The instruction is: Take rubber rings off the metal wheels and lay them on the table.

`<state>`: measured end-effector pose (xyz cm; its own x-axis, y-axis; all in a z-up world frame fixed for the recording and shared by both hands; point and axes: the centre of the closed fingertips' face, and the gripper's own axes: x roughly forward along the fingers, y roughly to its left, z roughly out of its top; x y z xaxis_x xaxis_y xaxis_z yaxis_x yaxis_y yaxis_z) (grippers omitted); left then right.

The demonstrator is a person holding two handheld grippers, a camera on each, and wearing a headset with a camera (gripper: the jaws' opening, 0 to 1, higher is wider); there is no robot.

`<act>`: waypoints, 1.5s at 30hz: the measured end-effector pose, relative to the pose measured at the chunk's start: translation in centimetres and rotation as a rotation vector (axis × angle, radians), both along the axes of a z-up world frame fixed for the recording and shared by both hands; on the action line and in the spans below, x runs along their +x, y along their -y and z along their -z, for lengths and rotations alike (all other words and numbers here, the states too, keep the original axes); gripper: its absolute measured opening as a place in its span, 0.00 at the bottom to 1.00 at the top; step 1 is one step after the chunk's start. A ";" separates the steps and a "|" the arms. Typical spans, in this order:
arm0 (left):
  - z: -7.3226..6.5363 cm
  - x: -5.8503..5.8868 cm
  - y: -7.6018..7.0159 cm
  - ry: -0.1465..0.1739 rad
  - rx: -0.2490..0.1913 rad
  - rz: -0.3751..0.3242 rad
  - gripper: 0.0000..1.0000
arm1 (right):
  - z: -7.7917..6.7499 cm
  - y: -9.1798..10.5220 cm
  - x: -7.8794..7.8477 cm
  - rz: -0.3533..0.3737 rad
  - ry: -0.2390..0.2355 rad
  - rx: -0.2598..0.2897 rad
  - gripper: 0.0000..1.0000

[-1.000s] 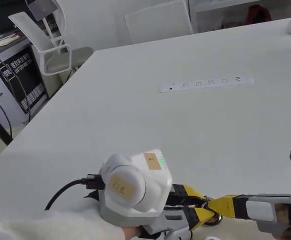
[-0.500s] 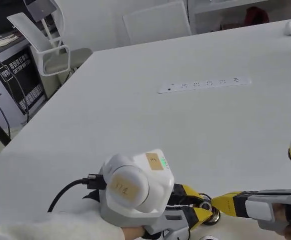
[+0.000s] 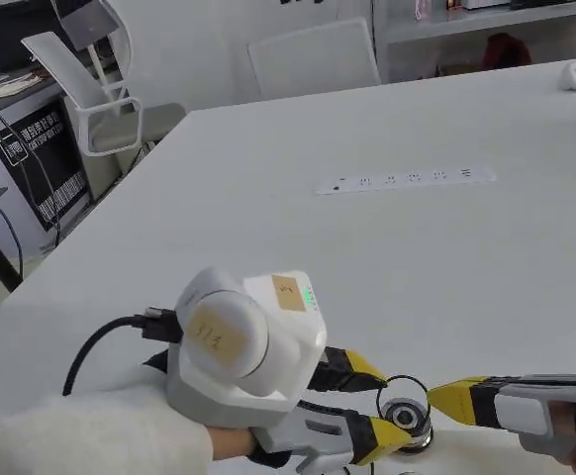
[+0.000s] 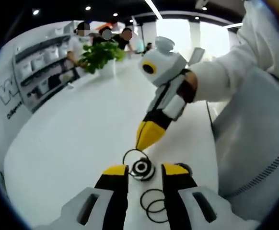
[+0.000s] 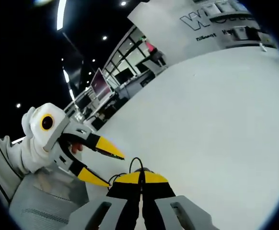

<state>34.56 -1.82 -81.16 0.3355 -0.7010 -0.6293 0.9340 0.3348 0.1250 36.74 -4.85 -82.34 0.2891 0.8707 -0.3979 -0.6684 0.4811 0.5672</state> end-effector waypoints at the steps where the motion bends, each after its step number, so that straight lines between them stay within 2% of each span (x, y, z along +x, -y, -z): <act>1: -0.6 -0.3 -0.1 -0.002 -0.011 -0.006 0.32 | -0.1 0.1 0.0 0.001 0.001 0.001 0.00; 4: -2.0 -0.6 -0.4 -0.003 -0.032 -0.014 0.43 | -0.5 0.3 -0.2 0.009 0.008 0.003 0.00; 5: -3.0 -0.7 -0.5 0.011 -0.050 -0.013 0.45 | -0.7 0.4 -0.3 0.011 0.010 0.004 0.00; 7: -4.4 -1.2 -0.8 0.017 -0.078 -0.007 0.47 | -0.9 0.5 -0.4 0.015 0.016 0.005 0.00; 11: -6.8 -1.7 -1.8 0.052 -0.095 -0.020 0.54 | -1.4 0.5 -0.5 0.021 0.019 0.010 0.00; 14: -8.1 -2.3 -2.8 0.033 -0.123 -0.045 0.64 | -1.9 0.2 -0.5 0.020 0.024 0.015 0.00; 16: -8.9 -2.6 -3.5 0.049 -0.135 -0.057 0.68 | -2.2 0.1 -0.6 0.013 0.031 0.017 0.00; 18: -9.5 -3.1 -4.3 0.062 -0.129 -0.067 0.69 | -2.6 -0.2 -0.7 0.007 0.036 0.017 0.00; 22: -10.1 -3.7 -6.4 0.088 -0.116 -0.110 0.73 | -3.2 -0.5 -0.8 -0.006 0.048 0.018 0.00; 25: -10.3 -4.0 -7.8 0.083 -0.133 -0.156 0.75 | -3.8 -1.0 -0.9 -0.021 0.051 0.028 0.00; 29: -10.6 -4.4 -10.0 0.095 -0.150 -0.241 0.78 | -4.4 -1.8 -1.2 -0.050 0.062 0.029 0.00; 34: -11.0 -5.3 -11.9 0.100 -0.177 -0.307 0.78 | -4.8 -3.1 -1.9 -0.107 0.069 0.032 0.00; 38: -10.9 -6.1 -13.4 0.098 -0.198 -0.374 0.80 | -4.5 -4.3 -2.5 -0.150 0.067 0.017 0.00; 45: -10.7 -8.0 -14.7 0.086 -0.251 -0.441 0.85 | -3.1 -6.1 -3.6 -0.239 0.051 -0.030 0.00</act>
<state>26.55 12.85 -70.46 0.6764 -0.6071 -0.4170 0.6873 0.7238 0.0610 33.17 1.20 -79.25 0.0971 0.9048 -0.4146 -0.7928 0.3222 0.5174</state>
